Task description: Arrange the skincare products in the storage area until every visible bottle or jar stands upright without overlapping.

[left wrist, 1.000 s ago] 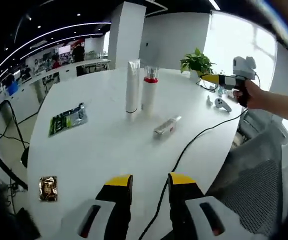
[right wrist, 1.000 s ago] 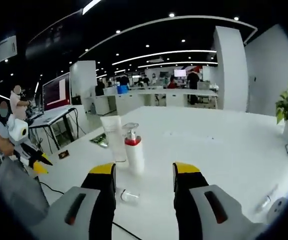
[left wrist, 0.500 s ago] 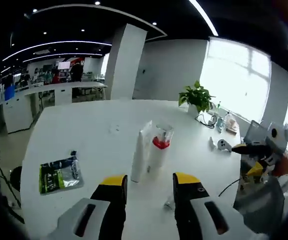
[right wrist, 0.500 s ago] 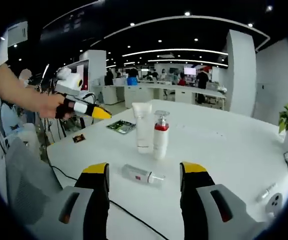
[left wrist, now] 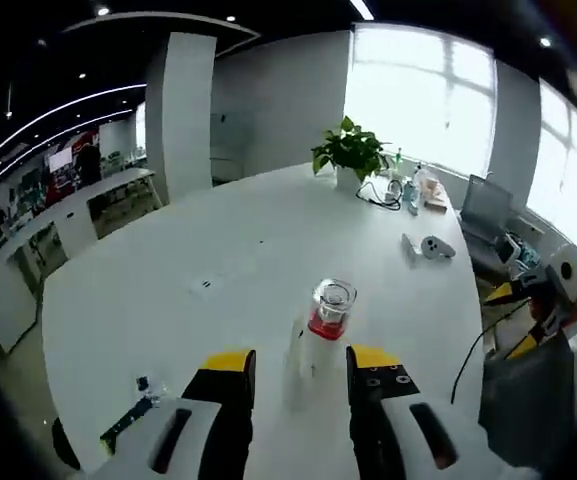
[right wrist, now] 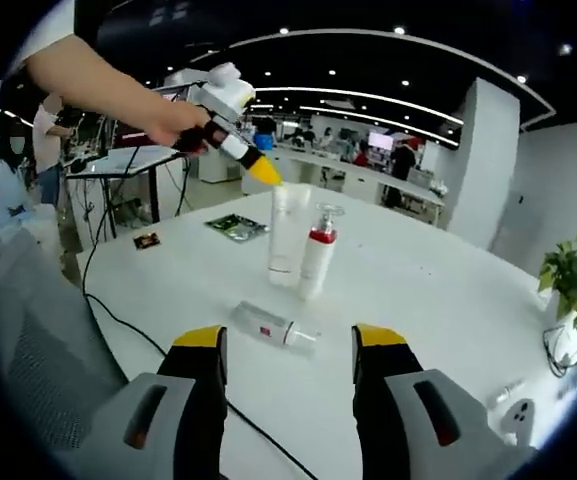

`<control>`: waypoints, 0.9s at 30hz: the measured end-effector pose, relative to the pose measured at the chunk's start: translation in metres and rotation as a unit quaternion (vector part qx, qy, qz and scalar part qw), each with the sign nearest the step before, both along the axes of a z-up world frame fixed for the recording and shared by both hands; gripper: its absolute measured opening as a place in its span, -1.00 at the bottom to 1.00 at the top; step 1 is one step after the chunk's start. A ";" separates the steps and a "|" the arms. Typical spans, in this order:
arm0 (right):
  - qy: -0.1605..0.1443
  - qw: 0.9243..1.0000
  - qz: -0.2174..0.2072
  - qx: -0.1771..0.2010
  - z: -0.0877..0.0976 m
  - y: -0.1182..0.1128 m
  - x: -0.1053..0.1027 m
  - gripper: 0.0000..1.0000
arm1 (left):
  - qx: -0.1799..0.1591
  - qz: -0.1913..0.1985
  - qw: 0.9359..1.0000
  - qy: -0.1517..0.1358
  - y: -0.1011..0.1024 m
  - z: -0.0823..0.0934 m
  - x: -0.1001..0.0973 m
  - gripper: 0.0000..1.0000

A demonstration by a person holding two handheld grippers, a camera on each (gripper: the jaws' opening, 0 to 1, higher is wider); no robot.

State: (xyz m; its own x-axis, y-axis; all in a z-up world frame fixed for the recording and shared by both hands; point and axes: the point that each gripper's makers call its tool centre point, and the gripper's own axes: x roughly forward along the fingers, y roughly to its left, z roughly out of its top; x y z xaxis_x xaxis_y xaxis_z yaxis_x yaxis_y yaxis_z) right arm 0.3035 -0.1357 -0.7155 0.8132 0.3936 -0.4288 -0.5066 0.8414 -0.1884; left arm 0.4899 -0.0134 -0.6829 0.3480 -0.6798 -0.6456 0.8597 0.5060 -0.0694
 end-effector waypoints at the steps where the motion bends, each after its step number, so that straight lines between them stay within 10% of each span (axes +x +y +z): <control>1: -0.002 1.000 0.001 -0.003 0.000 0.001 -0.001 -0.05 | 0.017 -0.013 1.000 -0.002 -0.002 -0.001 0.001 -0.25; 8: -0.011 0.999 0.022 -0.026 -0.002 0.008 -0.002 -0.06 | 0.113 -0.076 0.986 0.096 -0.015 -0.028 -0.010 -0.32; 27: -0.005 1.000 0.002 -0.012 -0.004 -0.003 -0.001 -0.09 | 0.242 -0.145 0.953 0.113 -0.011 -0.052 0.000 -0.75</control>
